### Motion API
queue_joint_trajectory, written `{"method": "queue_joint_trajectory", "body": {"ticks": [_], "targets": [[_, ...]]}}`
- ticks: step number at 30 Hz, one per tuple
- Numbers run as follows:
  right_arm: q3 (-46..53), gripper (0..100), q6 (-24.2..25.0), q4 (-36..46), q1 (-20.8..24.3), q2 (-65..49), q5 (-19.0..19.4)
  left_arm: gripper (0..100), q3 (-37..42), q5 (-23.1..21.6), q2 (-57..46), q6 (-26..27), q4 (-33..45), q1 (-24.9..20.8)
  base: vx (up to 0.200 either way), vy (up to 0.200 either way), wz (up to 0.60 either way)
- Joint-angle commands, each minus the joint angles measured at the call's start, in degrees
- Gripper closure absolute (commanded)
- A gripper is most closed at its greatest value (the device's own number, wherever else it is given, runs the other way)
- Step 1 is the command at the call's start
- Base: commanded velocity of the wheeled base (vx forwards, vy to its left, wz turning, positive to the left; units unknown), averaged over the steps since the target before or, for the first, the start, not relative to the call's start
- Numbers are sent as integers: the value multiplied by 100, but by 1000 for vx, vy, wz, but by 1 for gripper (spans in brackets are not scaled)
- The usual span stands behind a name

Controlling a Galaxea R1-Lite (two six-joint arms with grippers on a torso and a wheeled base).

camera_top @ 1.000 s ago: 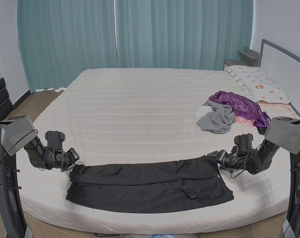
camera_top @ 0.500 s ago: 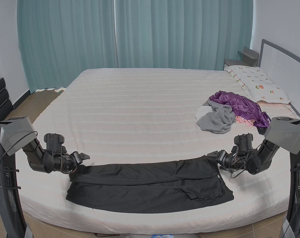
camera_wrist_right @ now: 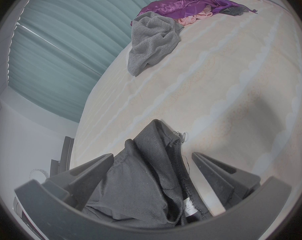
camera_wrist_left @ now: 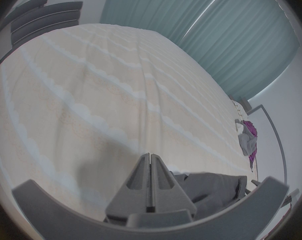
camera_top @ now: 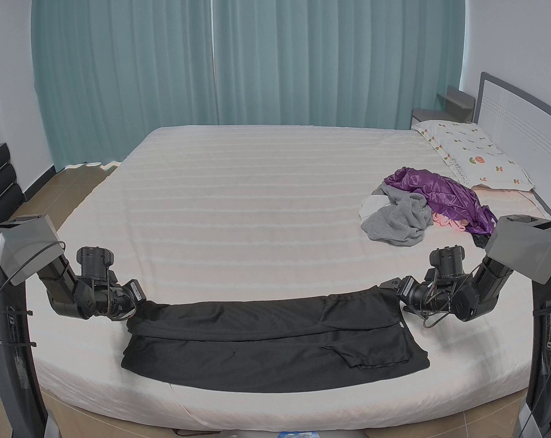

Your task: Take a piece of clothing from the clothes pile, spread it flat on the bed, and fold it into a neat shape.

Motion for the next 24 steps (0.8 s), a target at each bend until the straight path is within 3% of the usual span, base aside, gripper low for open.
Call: {"method": "queue_joint_trajectory", "body": {"ticks": [1,5,12,18,24], "targets": [[-34,0,-2,-3,1,34,-7,100,-38,59,15,-53,-11,90,0,0,0],[-105,0,7,6,1,69,-25,100,-47,208,32,-299,-231,161,0,0,0],[-298,0,7,6,-16,192,-104,100,-73,234,120,-291,-319,178,0,0,0],[-588,0,-2,6,-25,429,-420,100,-100,296,129,-291,-345,178,0,0,0],[-764,0,-2,6,-25,517,-429,100,-100,296,129,-299,-354,178,0,0,0]]}}
